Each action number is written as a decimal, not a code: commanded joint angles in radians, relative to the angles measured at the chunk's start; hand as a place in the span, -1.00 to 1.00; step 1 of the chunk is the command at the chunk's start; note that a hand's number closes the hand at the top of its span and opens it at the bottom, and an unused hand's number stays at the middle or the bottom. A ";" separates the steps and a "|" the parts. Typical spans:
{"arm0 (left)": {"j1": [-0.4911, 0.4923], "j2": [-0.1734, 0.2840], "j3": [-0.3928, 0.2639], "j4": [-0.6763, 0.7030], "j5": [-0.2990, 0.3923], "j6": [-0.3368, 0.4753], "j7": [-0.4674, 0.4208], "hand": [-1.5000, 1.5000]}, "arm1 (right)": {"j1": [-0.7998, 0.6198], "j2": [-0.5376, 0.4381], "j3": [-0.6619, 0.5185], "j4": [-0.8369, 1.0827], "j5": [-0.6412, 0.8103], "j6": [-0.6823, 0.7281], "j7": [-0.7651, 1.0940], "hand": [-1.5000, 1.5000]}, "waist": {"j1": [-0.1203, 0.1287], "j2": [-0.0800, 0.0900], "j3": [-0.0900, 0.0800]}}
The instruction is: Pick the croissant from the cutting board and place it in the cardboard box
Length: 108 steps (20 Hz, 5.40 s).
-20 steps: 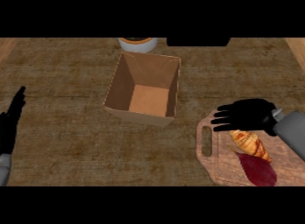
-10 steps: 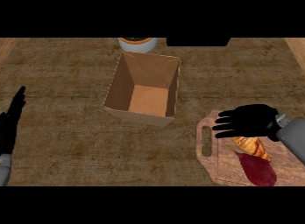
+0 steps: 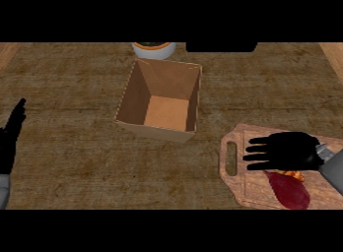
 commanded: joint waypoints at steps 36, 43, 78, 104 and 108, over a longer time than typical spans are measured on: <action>0.002 -0.076 0.008 -0.033 -0.073 -0.019 0.004 0.00 | -0.360 0.306 -0.828 0.532 -0.404 -0.250 -0.007 1.00 | 0.031 0.010 0.002; -0.002 -0.079 0.020 -0.073 -0.092 -0.013 0.054 0.00 | -0.462 0.390 -0.793 0.517 -0.437 -0.110 0.012 1.00 | 0.013 0.001 0.000; -0.125 -0.093 0.028 0.006 -0.113 -0.088 0.035 0.00 | -0.795 0.762 -0.386 0.888 -0.980 -0.223 0.726 -1.00 | 0.104 0.025 -0.001; -0.051 -0.074 0.062 -0.087 -0.112 -0.095 0.070 0.00 | -0.805 0.571 -0.602 1.042 -1.385 -0.125 0.385 -1.00 | 0.053 0.019 0.001; -0.030 -0.081 0.061 -0.089 -0.109 -0.100 0.046 0.00 | -0.805 0.456 -0.635 1.100 -1.393 -0.052 0.362 -1.00 | 0.064 0.025 0.001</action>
